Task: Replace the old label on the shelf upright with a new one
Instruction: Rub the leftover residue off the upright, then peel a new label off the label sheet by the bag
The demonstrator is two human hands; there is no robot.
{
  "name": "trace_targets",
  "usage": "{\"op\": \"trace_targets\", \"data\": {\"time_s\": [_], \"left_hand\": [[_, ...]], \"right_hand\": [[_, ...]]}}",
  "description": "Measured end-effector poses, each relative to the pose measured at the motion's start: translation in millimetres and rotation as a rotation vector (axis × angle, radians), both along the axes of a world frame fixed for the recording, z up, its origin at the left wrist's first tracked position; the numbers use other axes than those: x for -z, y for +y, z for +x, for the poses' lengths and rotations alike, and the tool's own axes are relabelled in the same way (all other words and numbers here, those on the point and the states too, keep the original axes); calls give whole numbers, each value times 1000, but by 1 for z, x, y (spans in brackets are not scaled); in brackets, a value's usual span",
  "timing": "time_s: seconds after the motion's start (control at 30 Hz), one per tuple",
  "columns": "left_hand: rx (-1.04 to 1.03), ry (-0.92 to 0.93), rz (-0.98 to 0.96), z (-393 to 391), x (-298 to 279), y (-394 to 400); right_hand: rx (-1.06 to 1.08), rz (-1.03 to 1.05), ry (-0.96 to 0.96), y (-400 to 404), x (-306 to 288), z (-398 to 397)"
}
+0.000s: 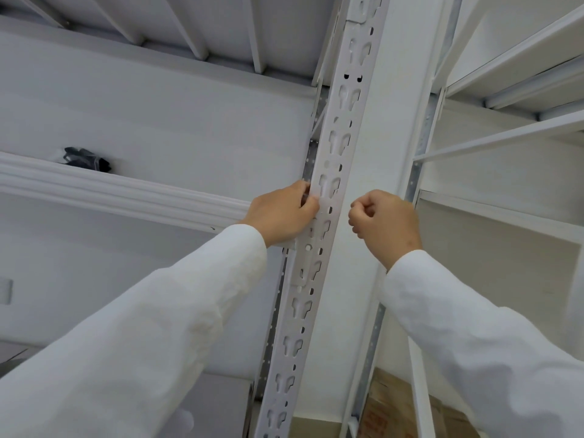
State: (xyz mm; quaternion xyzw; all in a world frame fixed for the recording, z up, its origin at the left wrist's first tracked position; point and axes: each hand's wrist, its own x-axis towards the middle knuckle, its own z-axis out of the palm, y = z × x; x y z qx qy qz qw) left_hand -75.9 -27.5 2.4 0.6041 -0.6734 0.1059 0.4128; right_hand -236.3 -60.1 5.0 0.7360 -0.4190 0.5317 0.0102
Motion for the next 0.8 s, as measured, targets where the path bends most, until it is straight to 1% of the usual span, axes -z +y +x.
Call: {"op": "trace_targets", "data": {"time_s": [0.13, 0.2, 0.23, 0.3, 0.37, 0.43, 0.5, 0.57, 0.63, 0.67, 0.73, 0.8], "left_hand": [[16, -84, -4, 2, 8, 3], [61, -138, -111, 7, 23, 7], [118, -124, -187, 12, 35, 11], [279, 0, -302, 25, 61, 25], [328, 93, -289, 47, 91, 43], [257, 81, -147, 77, 119, 60], [128, 57, 74, 114, 144, 72], [17, 148, 287, 154, 172, 79], [-70, 266, 392, 194, 203, 88], [-125, 290, 425, 211, 219, 93], [-264, 302, 504, 237, 248, 99], [-373, 302, 579, 254, 276, 98]], "right_hand": [[-60, -112, 31, 12, -5, -4], [-119, -161, 47, 21, -4, 1], [-159, -179, 61, 27, -2, 6], [-245, -217, 131, 39, 7, 22], [-349, -198, 250, 52, 21, 44], [-470, -96, 385, 62, 40, 74], [-550, 4, 553, 68, 65, 110], [-605, 72, 702, 69, 94, 147], [-647, 118, 837, 65, 127, 184], [-661, 142, 900, 62, 144, 201], [-668, 196, 1000, 54, 177, 233], [-654, 238, 1037, 43, 208, 262]]}}
